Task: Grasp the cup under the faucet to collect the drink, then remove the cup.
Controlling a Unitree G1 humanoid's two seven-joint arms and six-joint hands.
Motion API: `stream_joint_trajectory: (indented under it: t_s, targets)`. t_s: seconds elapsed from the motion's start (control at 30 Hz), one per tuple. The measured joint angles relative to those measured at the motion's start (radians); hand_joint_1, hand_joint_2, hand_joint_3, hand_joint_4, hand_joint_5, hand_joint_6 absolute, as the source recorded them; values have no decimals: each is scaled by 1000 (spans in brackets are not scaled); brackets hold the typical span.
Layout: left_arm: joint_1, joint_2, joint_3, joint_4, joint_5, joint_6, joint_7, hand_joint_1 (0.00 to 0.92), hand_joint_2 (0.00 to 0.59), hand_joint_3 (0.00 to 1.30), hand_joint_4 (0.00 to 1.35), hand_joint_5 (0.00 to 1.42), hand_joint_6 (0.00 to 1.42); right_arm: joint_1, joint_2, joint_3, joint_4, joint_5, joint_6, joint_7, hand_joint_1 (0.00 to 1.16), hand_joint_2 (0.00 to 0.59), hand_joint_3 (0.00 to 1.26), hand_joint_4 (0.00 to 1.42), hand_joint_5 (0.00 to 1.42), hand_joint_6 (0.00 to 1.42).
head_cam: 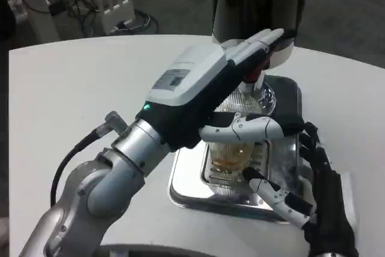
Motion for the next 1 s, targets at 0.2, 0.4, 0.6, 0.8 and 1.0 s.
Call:
stream_joint_trajectory:
  t_s: [0.2, 0.4, 0.6, 0.8, 1.0]
  targets:
    - [-15, 1, -2, 18, 0, 0, 0, 0, 103, 106, 87, 174, 105, -64, 1, 4, 51, 0, -3, -13, 844, 156, 93, 116, 121, 195]
    - [-29, 13, -9, 24, 9, -2, 0, 0, 105, 109, 88, 179, 105, -78, 1, 8, 61, 0, -3, -14, 844, 157, 98, 116, 128, 196]
    - [-34, 32, -22, 20, 47, -11, 11, 0, 105, 113, 95, 183, 105, -78, 1, 12, 61, 0, -3, -14, 844, 157, 101, 116, 131, 196]
    - [-34, 44, -26, 5, 77, -15, 16, 0, 106, 120, 99, 185, 105, -78, 1, 24, 61, 0, -3, -14, 843, 163, 102, 121, 133, 196]
    - [-33, 53, -27, -6, 80, -15, 16, 0, 106, 123, 101, 191, 105, -80, 1, 37, 62, -1, -3, -15, 839, 170, 102, 125, 133, 196]
